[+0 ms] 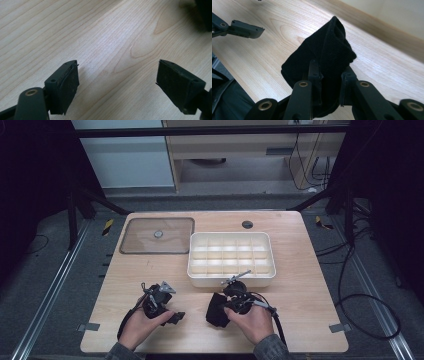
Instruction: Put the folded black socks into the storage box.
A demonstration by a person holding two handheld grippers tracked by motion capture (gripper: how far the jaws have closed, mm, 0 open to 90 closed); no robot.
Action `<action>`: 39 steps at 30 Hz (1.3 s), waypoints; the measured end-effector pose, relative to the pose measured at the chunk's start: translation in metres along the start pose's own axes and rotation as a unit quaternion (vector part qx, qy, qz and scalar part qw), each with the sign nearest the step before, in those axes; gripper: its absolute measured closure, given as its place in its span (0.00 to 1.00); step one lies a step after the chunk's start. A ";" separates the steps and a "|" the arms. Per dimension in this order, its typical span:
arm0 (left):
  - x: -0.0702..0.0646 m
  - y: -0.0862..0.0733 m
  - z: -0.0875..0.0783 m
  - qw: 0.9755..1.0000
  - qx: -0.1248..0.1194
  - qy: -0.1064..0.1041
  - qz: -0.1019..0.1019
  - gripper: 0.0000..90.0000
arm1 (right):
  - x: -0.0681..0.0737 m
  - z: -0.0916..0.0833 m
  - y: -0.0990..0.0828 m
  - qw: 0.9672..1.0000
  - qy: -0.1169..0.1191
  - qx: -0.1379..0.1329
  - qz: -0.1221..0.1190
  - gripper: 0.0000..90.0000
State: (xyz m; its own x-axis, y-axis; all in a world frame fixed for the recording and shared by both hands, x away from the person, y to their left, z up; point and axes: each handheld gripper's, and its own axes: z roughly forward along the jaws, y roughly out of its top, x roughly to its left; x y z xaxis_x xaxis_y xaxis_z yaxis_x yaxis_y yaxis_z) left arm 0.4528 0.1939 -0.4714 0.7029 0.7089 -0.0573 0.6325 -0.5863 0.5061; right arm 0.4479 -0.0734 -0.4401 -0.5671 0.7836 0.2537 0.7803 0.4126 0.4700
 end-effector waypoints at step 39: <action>0.025 -0.020 0.009 0.997 -0.027 0.053 -0.042 0.08 | -0.038 -0.095 0.004 0.993 -0.105 -0.037 -0.028 0.85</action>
State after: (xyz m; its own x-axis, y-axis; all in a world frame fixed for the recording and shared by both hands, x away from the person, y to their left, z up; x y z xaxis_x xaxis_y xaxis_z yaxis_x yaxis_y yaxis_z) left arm 0.4603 0.2200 -0.4904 0.6072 0.7944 -0.0117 0.6680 -0.5025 0.5489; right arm 0.4480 -0.1457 -0.3674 -0.5356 0.8432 0.0468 0.7229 0.4291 0.5416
